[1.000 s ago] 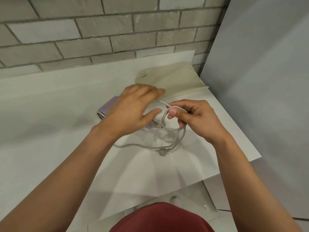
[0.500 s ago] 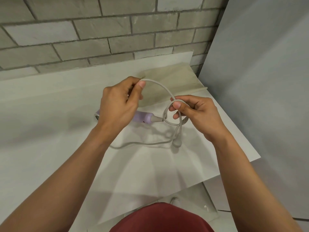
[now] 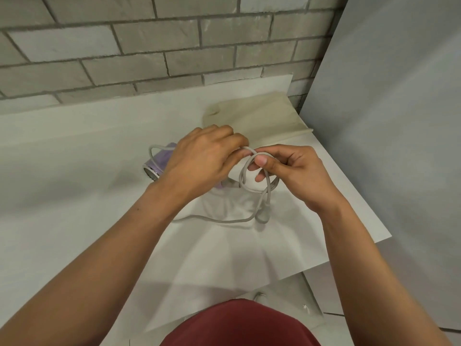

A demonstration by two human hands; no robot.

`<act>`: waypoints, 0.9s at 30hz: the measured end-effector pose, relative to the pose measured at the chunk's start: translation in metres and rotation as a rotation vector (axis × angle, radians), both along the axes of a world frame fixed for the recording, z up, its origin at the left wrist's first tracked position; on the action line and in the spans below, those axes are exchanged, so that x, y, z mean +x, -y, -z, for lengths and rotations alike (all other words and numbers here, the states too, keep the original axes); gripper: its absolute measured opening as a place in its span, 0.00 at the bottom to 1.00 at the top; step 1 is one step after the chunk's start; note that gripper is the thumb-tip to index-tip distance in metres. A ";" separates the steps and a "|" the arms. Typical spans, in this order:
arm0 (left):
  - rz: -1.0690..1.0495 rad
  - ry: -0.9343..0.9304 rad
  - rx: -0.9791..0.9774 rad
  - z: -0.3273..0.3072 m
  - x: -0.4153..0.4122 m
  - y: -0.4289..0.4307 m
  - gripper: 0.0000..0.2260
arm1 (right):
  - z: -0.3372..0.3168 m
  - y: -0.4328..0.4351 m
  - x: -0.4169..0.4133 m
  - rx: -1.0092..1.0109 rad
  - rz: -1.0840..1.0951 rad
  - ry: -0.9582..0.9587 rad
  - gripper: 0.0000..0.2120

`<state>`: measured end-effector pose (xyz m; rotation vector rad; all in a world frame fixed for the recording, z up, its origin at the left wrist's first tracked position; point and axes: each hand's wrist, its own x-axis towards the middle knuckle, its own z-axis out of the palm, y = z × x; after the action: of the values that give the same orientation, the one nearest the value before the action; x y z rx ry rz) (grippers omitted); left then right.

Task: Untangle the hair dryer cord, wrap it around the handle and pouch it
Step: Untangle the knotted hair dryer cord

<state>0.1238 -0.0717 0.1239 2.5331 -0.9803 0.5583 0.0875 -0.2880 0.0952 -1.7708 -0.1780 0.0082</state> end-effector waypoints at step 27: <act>-0.066 -0.048 0.229 -0.005 0.004 -0.013 0.16 | 0.005 -0.002 -0.009 0.038 -0.023 -0.055 0.06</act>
<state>0.1279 -0.0588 0.1293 2.7754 -0.9977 0.4215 0.0784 -0.2859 0.0899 -1.7289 -0.1578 0.0699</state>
